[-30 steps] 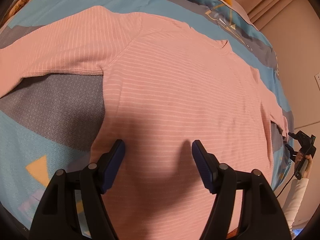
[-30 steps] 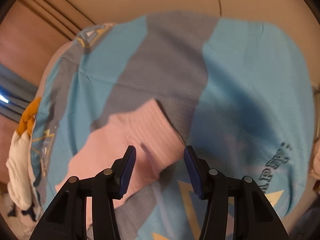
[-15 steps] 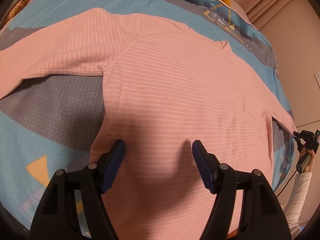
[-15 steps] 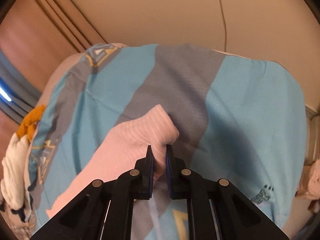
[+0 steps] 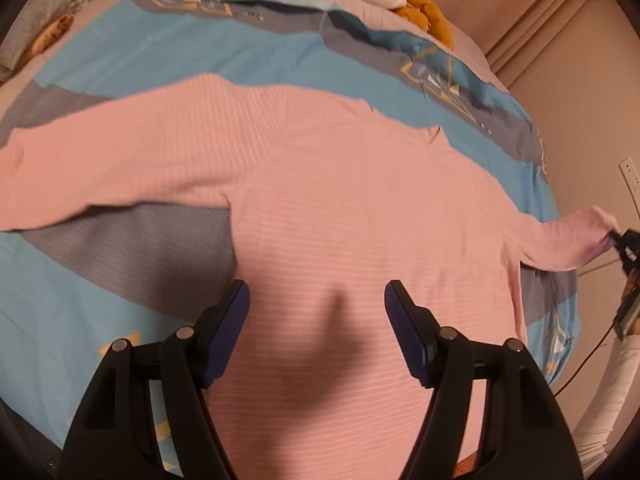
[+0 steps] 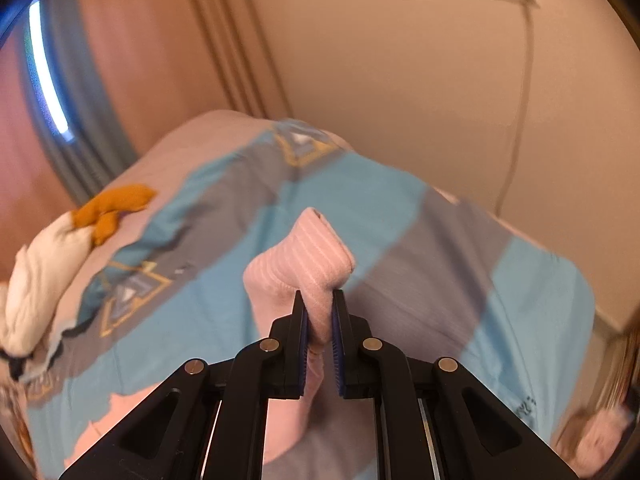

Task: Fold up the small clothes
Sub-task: 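Grasp the pink shirt's sleeve cuff with the right gripper, then lift the sleeve with the right gripper and lay it across the shirt body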

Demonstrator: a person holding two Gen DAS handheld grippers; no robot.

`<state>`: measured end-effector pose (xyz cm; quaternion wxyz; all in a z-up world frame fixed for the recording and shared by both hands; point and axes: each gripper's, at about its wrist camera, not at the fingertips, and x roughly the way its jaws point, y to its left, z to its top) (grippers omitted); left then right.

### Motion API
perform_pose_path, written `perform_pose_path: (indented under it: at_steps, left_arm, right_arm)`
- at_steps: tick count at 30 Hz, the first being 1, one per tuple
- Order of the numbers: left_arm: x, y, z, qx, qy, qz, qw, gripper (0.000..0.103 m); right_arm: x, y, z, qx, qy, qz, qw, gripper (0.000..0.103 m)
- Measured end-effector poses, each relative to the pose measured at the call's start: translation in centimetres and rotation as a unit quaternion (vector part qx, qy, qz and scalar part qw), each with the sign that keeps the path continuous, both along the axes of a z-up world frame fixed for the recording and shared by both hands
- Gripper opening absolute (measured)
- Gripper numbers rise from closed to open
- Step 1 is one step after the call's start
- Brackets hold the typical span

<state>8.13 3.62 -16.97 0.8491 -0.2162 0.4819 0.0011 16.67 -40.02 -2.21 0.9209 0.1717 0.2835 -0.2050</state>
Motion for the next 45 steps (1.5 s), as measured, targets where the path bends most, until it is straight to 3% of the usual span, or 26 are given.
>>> perform_pose_path:
  at_steps: [7, 18, 27, 32, 41, 45]
  left_arm:
    - [-1.1, 1.3, 1.9, 0.004, -0.028, 0.015, 0.9995, 0.070]
    - [-2.6, 3.3, 3.3, 0.001, -0.050, 0.037, 0.9981, 0.070]
    - [-3.2, 3.7, 3.1, 0.005, -0.050, 0.044, 0.9978, 0.070]
    - [-3.4, 3.9, 2.8, 0.000, -0.047, 0.047, 0.9978, 0.070]
    - [-3.9, 4.6, 1.7, -0.001, -0.033, 0.059, 0.9977, 0.071]
    - [-4.0, 4.7, 1.4, 0.001, -0.027, 0.062, 0.9977, 0.071]
  right_arm:
    - [1.9, 7.4, 2.0, -0.034, -0.015, 0.091, 0.995, 0.011]
    - [3.0, 17.4, 0.9, -0.061, 0.003, 0.199, 0.978, 0.011]
    - [3.3, 25.7, -4.0, -0.054, 0.056, 0.309, 0.948, 0.011]
    - [3.5, 28.4, -6.8, -0.040, 0.091, 0.344, 0.933, 0.011]
    - [3.4, 32.9, -13.7, -0.010, 0.184, 0.405, 0.895, 0.011]
    - [3.4, 33.5, -15.7, 0.003, 0.209, 0.415, 0.886, 0.011]
